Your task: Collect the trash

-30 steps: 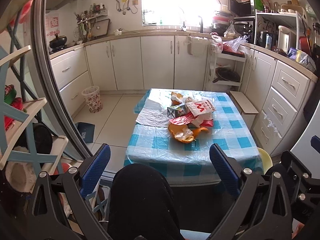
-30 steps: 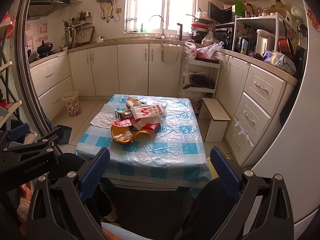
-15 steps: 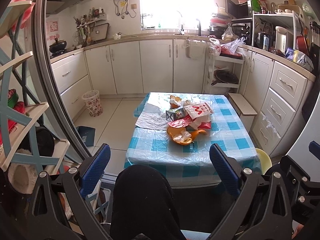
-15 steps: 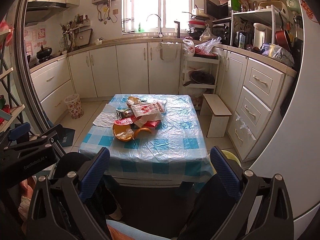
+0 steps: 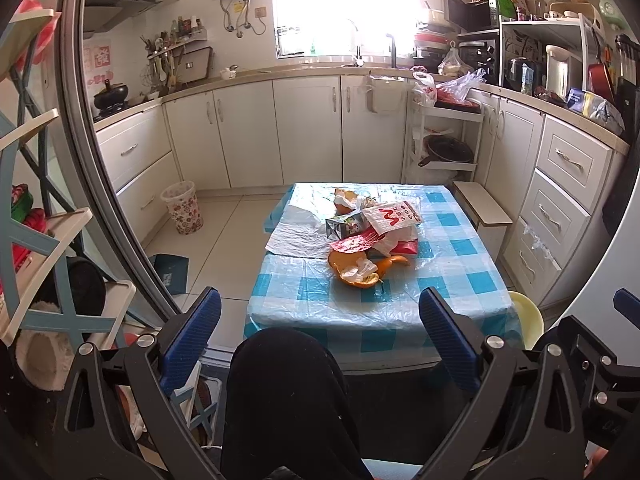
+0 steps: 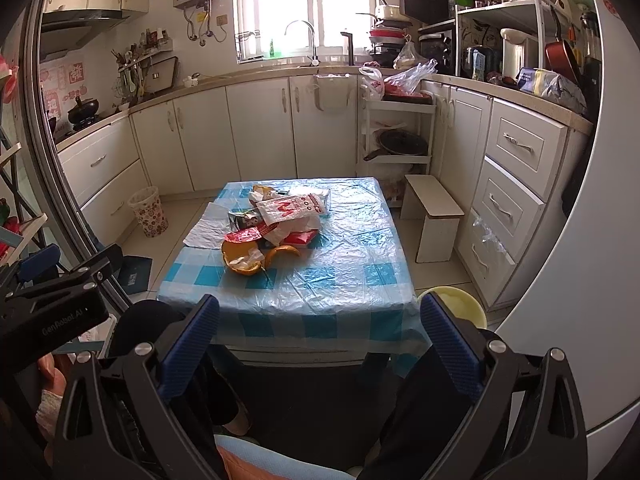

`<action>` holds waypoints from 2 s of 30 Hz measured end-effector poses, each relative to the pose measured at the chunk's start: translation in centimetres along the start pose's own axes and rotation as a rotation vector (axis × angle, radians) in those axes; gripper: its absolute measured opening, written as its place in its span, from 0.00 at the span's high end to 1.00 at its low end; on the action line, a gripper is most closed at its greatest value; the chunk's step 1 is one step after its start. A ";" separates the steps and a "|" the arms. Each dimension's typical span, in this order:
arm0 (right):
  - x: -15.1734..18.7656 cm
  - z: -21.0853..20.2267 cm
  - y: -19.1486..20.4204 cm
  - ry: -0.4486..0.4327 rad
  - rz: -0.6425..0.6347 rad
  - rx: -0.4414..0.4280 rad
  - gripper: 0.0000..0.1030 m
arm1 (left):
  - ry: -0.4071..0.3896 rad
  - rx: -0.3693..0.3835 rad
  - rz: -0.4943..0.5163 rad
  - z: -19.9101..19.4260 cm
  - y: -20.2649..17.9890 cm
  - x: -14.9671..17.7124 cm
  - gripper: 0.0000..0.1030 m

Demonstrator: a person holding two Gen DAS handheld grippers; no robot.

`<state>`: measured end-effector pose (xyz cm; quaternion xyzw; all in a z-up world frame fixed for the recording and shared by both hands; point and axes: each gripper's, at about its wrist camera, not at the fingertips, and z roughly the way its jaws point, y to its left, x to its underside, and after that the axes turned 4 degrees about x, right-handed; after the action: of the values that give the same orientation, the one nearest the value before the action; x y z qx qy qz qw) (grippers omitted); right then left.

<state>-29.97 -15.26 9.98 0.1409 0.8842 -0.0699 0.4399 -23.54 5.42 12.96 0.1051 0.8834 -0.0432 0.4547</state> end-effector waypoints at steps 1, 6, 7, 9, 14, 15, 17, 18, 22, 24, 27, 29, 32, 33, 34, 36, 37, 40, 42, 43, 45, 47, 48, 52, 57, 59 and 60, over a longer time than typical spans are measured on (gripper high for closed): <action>0.0 0.0 0.0 0.000 0.000 0.000 0.07 | 0.000 0.000 0.002 0.0 -0.1 0.0 0.07; 0.0 -0.2 -0.3 0.000 0.006 -0.002 0.07 | -0.001 0.000 0.006 0.0 -0.3 0.0 0.07; 0.0 -0.2 -0.4 0.000 0.005 -0.002 0.07 | -0.002 -0.001 0.006 0.0 -0.3 0.0 0.07; -0.1 -0.2 -0.5 -0.001 0.006 -0.003 0.07 | -0.002 -0.001 0.007 0.0 -0.3 0.0 0.07; -0.1 -0.3 -0.4 -0.002 0.005 -0.004 0.07 | -0.002 -0.001 0.007 0.0 -0.4 0.0 0.07; -0.1 -0.3 -0.4 -0.001 0.006 -0.003 0.07 | -0.002 -0.001 0.006 0.0 -0.4 0.0 0.07; -0.1 -0.3 -0.5 -0.001 0.006 -0.004 0.07 | -0.003 -0.001 0.006 0.0 -0.4 0.0 0.07; -0.1 -0.3 -0.5 -0.001 0.005 -0.004 0.07 | -0.002 -0.002 0.007 0.0 -0.4 0.0 0.07; -0.2 -0.3 -0.4 -0.001 0.005 -0.005 0.07 | -0.002 -0.002 0.007 0.0 -0.4 0.0 0.07; -0.2 -0.5 -0.5 -0.002 0.003 -0.007 0.07 | -0.003 -0.002 0.006 0.0 -0.5 0.0 0.07; -0.2 -0.5 -0.4 -0.002 0.001 -0.010 0.07 | -0.001 -0.002 0.006 0.1 -0.5 0.0 0.07; -0.2 -0.5 -0.4 -0.002 0.002 -0.010 0.07 | 0.000 0.000 0.003 0.1 -0.5 0.0 0.07; -0.2 -0.5 -0.4 -0.002 0.001 -0.009 0.07 | 0.004 0.000 0.000 0.3 -0.5 0.0 0.07; -0.2 -0.5 -0.4 -0.002 0.002 -0.010 0.07 | 0.005 0.000 0.000 0.4 -0.5 0.0 0.07; -0.1 -0.5 -0.3 -0.001 0.002 -0.010 0.07 | 0.007 0.000 -0.001 0.5 -0.6 0.0 0.07; -0.1 -0.5 -0.3 0.001 0.000 -0.011 0.07 | 0.014 0.001 -0.002 0.9 -0.5 0.1 0.07; -0.2 -0.4 -0.2 0.002 -0.002 -0.010 0.07 | 0.017 0.001 -0.002 1.1 -0.3 0.2 0.07; -0.4 0.0 -0.1 0.006 -0.006 -0.010 0.07 | 0.029 -0.001 -0.003 2.1 -0.3 0.2 0.07; -0.6 0.7 -0.1 0.012 -0.009 -0.010 0.07 | 0.039 -0.004 -0.005 2.9 -0.1 0.1 0.07; -0.7 1.1 -0.2 0.016 -0.010 -0.010 0.07 | 0.047 -0.008 -0.007 3.5 -0.1 0.1 0.07; -0.9 2.0 -0.2 0.024 -0.012 -0.012 0.07 | 0.058 -0.014 -0.011 4.6 0.1 0.0 0.07; -1.3 3.1 -0.2 0.032 -0.015 -0.015 0.07 | 0.069 -0.019 -0.014 5.7 0.2 0.0 0.07; -1.4 3.7 -0.2 0.036 -0.017 -0.017 0.07 | 0.074 -0.023 -0.015 6.3 0.2 -0.1 0.07; -1.8 6.2 0.0 0.043 -0.036 -0.034 0.07 | 0.102 -0.036 -0.011 9.2 0.1 -0.2 0.07; -2.4 10.0 -0.7 0.052 -0.046 -0.047 0.07 | 0.160 -0.026 -0.010 14.0 -0.2 0.0 0.07; -2.7 11.6 -0.9 0.059 -0.055 -0.043 0.07 | 0.191 -0.030 -0.017 16.2 -0.1 0.2 0.07; -2.9 12.5 -0.9 0.061 -0.061 -0.046 0.07 | 0.211 -0.029 -0.028 17.4 -0.1 0.2 0.07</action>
<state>-19.13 -19.80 4.79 0.1059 0.9024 -0.0584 0.4135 -9.85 2.38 2.61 0.0901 0.9283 -0.0253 0.3599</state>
